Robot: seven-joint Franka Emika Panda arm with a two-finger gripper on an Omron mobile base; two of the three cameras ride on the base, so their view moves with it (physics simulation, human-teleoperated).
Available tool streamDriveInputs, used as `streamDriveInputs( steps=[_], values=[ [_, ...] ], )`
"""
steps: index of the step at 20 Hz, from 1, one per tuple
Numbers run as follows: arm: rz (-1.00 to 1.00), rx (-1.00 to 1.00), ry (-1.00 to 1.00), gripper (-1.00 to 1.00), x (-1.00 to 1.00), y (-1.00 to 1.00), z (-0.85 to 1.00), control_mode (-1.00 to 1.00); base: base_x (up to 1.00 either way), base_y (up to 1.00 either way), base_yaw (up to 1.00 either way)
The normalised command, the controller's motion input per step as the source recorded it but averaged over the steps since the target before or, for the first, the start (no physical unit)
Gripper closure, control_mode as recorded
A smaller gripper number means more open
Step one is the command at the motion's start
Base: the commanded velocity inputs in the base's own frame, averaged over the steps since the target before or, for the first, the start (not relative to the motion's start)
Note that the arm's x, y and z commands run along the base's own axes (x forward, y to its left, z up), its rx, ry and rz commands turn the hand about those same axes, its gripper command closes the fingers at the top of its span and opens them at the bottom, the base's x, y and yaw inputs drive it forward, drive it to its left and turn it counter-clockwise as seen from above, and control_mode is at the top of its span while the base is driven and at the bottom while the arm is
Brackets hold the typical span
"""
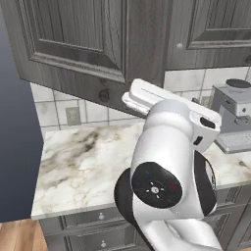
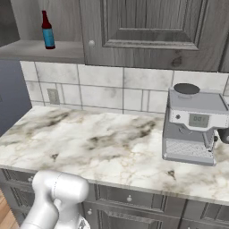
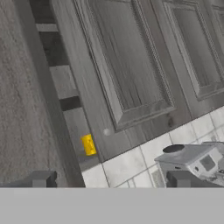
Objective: Open the cabinet directly in front. Then move the beer and the mug to the dining counter with the candle on it.
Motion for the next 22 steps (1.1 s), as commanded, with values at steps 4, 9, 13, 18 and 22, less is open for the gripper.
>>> streamDriveInputs(
  steps=[4,9,13,18,22],
  values=[
    [0.27,0.30,0.00,-1.00,-0.01,-0.94,0.14,-1.00,0.00,0.00,0.00],
    [0.38,0.28,0.01,-1.00,0.20,-0.84,0.07,-1.00,0.00,0.00,0.00],
    [0.42,0.26,0.12,-1.00,0.30,-0.53,0.00,-1.00,0.00,0.00,0.00],
    [0.33,0.24,0.14,-1.00,0.41,-0.01,-0.08,-1.00,0.00,0.00,0.00],
    [0.28,0.19,0.07,-1.00,0.31,0.11,-0.11,-1.00,0.00,0.00,0.00]
  ],
)
